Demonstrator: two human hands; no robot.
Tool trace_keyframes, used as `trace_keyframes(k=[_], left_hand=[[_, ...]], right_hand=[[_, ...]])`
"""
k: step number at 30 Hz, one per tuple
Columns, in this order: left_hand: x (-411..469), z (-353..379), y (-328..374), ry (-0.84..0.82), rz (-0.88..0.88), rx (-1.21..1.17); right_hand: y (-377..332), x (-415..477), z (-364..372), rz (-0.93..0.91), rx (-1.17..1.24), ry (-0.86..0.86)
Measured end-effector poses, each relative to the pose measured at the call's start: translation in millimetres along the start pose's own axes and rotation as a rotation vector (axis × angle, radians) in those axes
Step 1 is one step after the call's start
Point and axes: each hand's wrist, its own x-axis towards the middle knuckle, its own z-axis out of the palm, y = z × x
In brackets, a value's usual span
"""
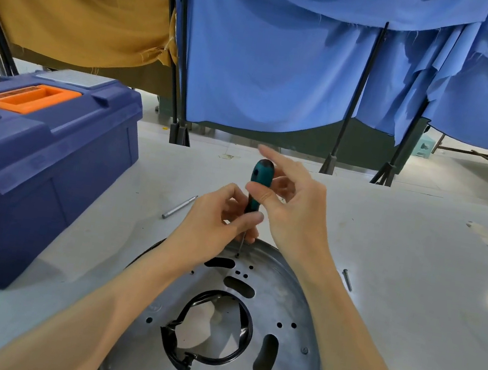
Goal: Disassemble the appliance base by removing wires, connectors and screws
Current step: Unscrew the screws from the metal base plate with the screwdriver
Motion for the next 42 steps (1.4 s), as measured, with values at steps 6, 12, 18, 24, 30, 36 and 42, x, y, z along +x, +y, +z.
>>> trace_keyframes(k=[6,12,18,24,30,36,42], left_hand=[[0.3,1.4,0.4,0.001,-0.017,-0.054],[-0.1,1.2,1.2,0.038,-0.023,-0.019],[-0.6,2.5,1.8,-0.013,-0.022,-0.095],[1.3,0.9,-3.2,0.075,0.015,-0.029],[0.4,1.6,-1.4,-0.046,0.019,-0.113],[1.5,1.1,-2.7,0.040,-0.029,-0.113],[1.1,-0.2,-2.5,-0.010,-0.031,-0.182]], right_hand=[[-3.4,-2.5,-0.1,-0.025,0.045,-0.083],[-2.8,-1.2,1.9,-0.026,-0.024,-0.020],[-3.9,-1.8,-3.1,-0.007,0.025,-0.022],[-3.4,-2.5,3.1,-0.045,-0.057,-0.028],[-3.6,-0.9,-2.1,-0.015,-0.035,-0.007],[-4.7,-3.2,3.6,-0.059,-0.027,-0.064],[-1.1,0.1,-1.2,-0.014,-0.002,-0.030]])
